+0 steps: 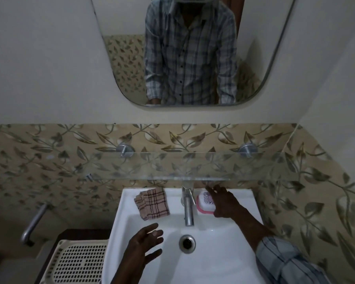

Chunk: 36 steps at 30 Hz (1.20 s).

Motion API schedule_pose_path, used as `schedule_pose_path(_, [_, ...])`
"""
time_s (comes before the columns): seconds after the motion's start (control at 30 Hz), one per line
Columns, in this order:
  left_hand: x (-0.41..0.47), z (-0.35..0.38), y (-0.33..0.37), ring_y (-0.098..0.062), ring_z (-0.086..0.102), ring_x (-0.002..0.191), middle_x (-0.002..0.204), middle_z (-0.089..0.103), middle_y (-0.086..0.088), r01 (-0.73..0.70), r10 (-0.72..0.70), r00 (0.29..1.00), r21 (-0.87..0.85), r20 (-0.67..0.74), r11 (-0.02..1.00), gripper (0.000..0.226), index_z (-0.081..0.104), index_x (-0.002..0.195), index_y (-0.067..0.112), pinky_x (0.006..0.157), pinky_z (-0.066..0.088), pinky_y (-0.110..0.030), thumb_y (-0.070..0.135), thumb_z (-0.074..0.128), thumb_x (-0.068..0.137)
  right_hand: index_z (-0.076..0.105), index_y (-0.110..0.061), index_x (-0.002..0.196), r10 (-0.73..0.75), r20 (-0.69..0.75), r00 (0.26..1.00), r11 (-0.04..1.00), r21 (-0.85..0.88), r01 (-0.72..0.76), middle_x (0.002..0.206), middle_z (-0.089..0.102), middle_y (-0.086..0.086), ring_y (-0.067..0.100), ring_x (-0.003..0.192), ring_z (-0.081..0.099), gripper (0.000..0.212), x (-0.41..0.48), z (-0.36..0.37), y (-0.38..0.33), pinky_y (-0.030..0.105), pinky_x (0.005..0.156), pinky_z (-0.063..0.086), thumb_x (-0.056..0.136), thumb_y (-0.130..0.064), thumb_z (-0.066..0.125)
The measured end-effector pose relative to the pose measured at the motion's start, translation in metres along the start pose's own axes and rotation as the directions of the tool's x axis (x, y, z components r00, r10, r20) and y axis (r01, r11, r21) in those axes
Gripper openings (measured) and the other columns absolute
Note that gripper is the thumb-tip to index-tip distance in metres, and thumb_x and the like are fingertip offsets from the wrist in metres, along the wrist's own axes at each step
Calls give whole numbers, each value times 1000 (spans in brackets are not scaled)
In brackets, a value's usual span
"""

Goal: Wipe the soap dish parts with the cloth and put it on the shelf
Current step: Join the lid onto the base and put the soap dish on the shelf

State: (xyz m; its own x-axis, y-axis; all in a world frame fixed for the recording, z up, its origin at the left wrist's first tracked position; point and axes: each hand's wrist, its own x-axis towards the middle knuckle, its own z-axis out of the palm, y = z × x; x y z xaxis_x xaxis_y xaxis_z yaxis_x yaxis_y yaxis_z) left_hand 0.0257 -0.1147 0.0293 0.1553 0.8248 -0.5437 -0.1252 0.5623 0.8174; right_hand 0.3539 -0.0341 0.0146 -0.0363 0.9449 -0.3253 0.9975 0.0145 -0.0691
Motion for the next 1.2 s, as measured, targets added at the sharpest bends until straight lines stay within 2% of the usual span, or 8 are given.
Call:
schedule_pose_path(0.17, [-1,-8,-1,-28,69,111,112,76,-7,-13,13,1000,-7,-17,1000,33,67,120,19,93,57,-50,22,70,87,6,-21,155,1,-3,1000,1000,-10,-1,154,25,9,32,137,30,114,4,10,-1,45,102,44,67,-29,79])
schedule_pose_path(0.4, [-1,12,6,-28,71,106,112,75,-9,-25,25,998,-2,50,1000,34,68,119,18,90,59,-46,17,74,85,21,-18,149,43,30,999,996,76,-45,143,38,9,30,132,38,108,-6,-1,4,41,96,48,60,-34,80])
schedule_pose_path(0.57, [-5,41,17,-30,72,101,112,74,-14,-78,74,987,18,140,997,54,64,122,5,87,60,-40,8,84,71,32,-17,143,59,40,997,982,175,-65,132,53,9,26,117,54,112,-37,-50,9,33,90,51,50,-45,87])
schedule_pose_path(0.7, [-12,72,32,-25,68,113,121,71,-10,-171,158,951,27,264,985,67,56,134,10,95,56,-34,8,81,71,38,-14,140,-11,-3,1000,962,274,11,128,57,7,22,108,57,108,-72,-96,-6,23,81,44,51,-44,89])
schedule_pose_path(0.77, [-14,84,36,-24,63,122,132,65,-8,-175,181,923,-48,339,983,78,48,142,25,103,51,-38,7,81,74,41,-17,136,-61,-21,998,943,327,65,122,60,3,17,101,57,103,-90,-111,-20,24,76,43,50,-45,89])
schedule_pose_path(0.83, [-15,93,36,-21,56,131,142,58,-1,-158,205,881,-143,426,977,85,37,146,40,112,42,-44,6,78,79,42,-25,131,-93,-16,996,921,379,92,116,62,-2,17,97,59,100,-105,-120,-37,31,80,52,46,-49,87])
schedule_pose_path(1.0, [-16,101,34,-33,53,132,145,55,-9,-193,295,870,-277,395,941,81,43,147,25,112,39,-57,6,78,76,48,-30,120,-112,26,993,887,453,88,108,63,-7,17,96,61,89,-119,-124,-59,41,83,56,44,-52,87])
schedule_pose_path(1.2, [-22,93,38,-40,55,128,140,58,-14,-268,367,859,-295,358,917,69,54,139,22,105,45,-61,5,79,77,54,-41,114,-126,51,991,820,567,75,103,66,-16,7,95,64,81,-121,-119,-69,33,80,59,42,-51,91])
